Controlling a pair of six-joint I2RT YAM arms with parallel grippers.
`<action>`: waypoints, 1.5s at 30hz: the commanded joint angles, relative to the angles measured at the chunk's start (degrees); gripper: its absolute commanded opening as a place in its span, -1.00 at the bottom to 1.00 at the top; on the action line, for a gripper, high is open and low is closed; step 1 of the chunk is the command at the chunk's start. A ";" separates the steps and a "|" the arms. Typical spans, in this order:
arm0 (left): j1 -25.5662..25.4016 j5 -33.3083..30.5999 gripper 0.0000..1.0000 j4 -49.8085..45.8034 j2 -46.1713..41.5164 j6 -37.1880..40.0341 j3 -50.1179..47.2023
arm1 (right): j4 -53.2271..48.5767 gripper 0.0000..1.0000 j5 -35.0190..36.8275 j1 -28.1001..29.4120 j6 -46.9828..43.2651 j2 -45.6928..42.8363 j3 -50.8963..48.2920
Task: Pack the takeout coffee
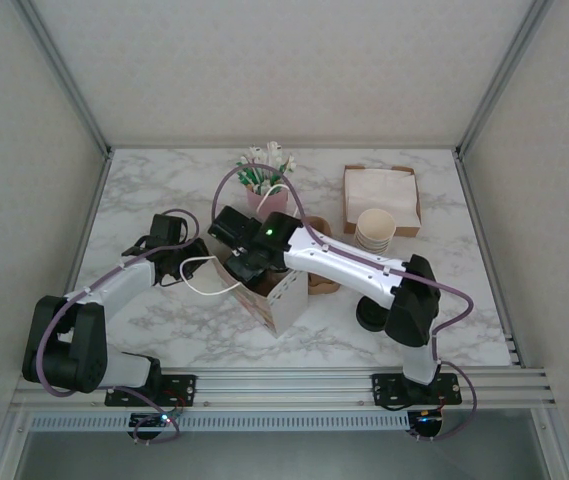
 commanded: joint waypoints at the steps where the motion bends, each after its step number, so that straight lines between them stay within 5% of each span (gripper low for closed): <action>1: 0.55 -0.27 0.06 -0.64 0.05 0.75 0.23 | -0.78 -0.02 0.90 0.38 -0.42 1.67 -2.01; 13: 0.49 -0.25 0.06 -0.73 0.23 0.79 0.42 | -1.45 -0.03 2.06 0.37 -0.66 -0.29 0.84; 23: 0.56 -0.39 0.06 -0.72 0.21 0.77 0.22 | -1.31 -0.03 11.81 0.39 -2.15 -1.47 3.78; 45: 0.54 -0.47 0.05 -1.14 -0.04 0.79 0.22 | 1.64 -0.03 4.01 -0.50 3.72 2.86 -6.92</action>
